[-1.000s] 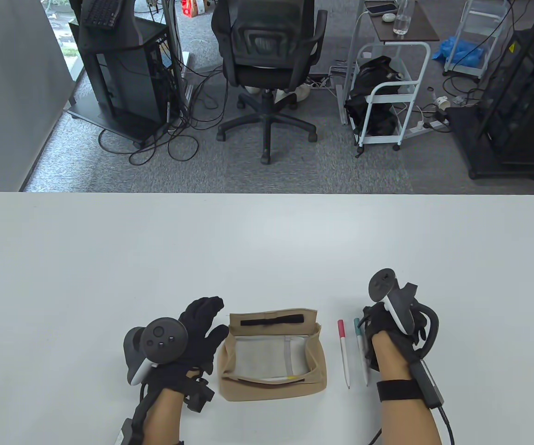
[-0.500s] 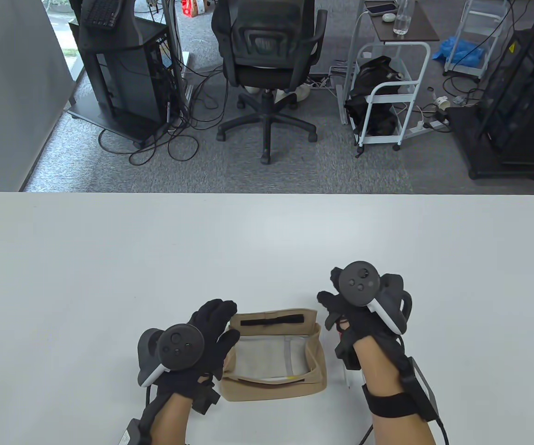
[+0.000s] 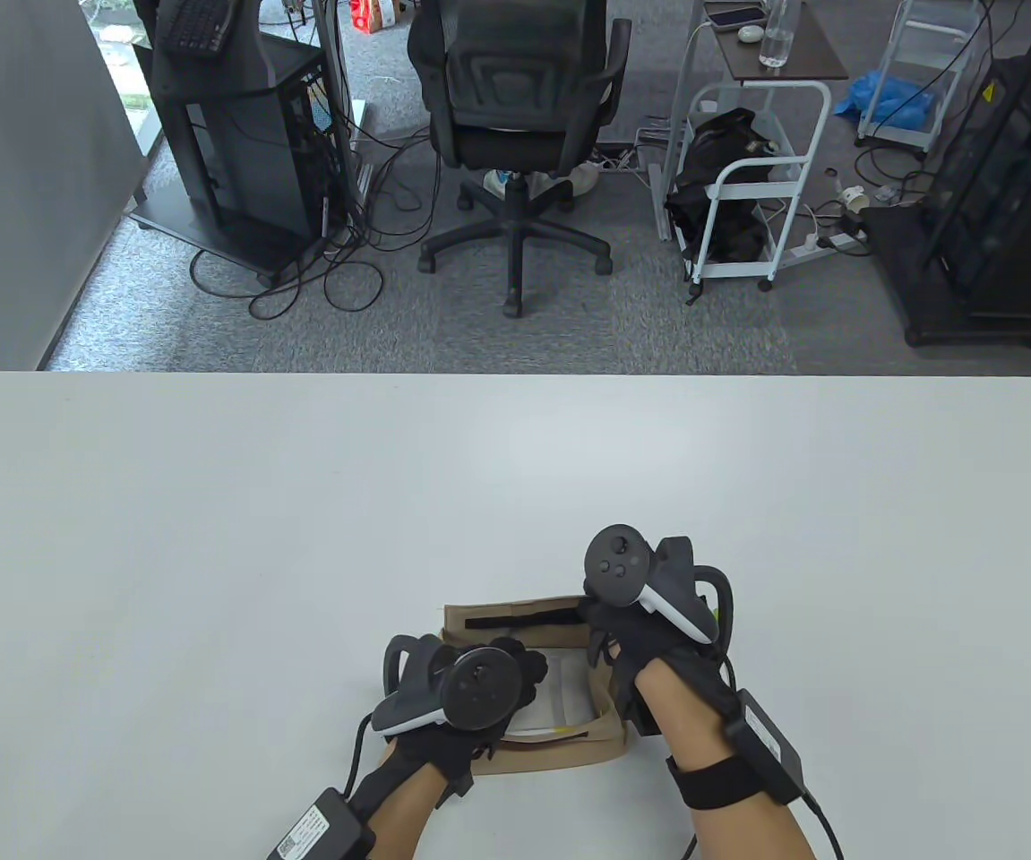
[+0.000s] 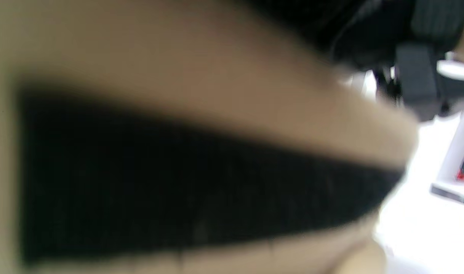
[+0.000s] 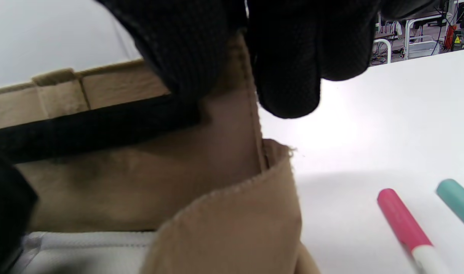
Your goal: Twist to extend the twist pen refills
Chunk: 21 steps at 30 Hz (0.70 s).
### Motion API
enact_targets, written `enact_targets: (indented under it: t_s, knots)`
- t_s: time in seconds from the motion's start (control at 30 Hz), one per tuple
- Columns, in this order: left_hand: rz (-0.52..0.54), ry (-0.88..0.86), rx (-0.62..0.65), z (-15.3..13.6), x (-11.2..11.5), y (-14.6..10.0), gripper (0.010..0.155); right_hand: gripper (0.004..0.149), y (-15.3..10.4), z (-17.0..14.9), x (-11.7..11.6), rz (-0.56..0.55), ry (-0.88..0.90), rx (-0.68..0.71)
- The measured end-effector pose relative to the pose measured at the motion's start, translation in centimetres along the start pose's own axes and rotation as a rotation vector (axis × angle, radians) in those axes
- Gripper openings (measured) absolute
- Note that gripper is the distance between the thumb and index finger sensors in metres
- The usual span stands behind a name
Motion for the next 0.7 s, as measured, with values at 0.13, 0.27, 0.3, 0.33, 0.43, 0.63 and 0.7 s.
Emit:
enact_targets:
  t_s: [0.13,0.27,0.3,0.33,0.43,0.63,0.7]
  knots:
    - [-0.178,0.081,-0.031,0.0,2.6,0.4,0.049,0.046,0.0,0.0,0.0,0.001,-0.002,0.000]
    - [-0.295,0.122,-0.061,0.1,4.1,0.2,0.059,0.046,0.0,-0.1,0.0,0.000,0.000,-0.005]
    - [-0.306,0.127,-0.066,0.1,4.2,0.2,0.061,0.046,0.0,-0.1,0.1,0.000,-0.001,-0.006]
    - [-0.313,0.138,-0.072,0.1,4.3,0.1,0.063,0.046,0.0,-0.1,0.0,0.002,0.003,-0.007]
    - [-0.344,0.166,-0.097,0.1,4.7,0.0,0.063,0.046,-0.1,-0.2,0.1,-0.003,-0.002,-0.012]
    - [-0.392,0.219,-0.131,0.3,5.5,-0.1,0.066,0.046,0.0,-0.4,0.1,-0.007,-0.004,-0.022]
    - [-0.399,0.237,-0.127,0.6,5.7,-0.1,0.065,0.046,-0.1,-0.4,0.1,-0.010,-0.007,-0.025]
Point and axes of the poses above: the tracker on the back of each hand, its own z axis roughly to the thumb side, its own y axis roughly from the wrist to the fingertips, x = y × z, the point moved 4 cm from there along y, roughly from the wrist to the fingertips, and after that the axes turned 11 degrees about z, right-handed, at the moved point
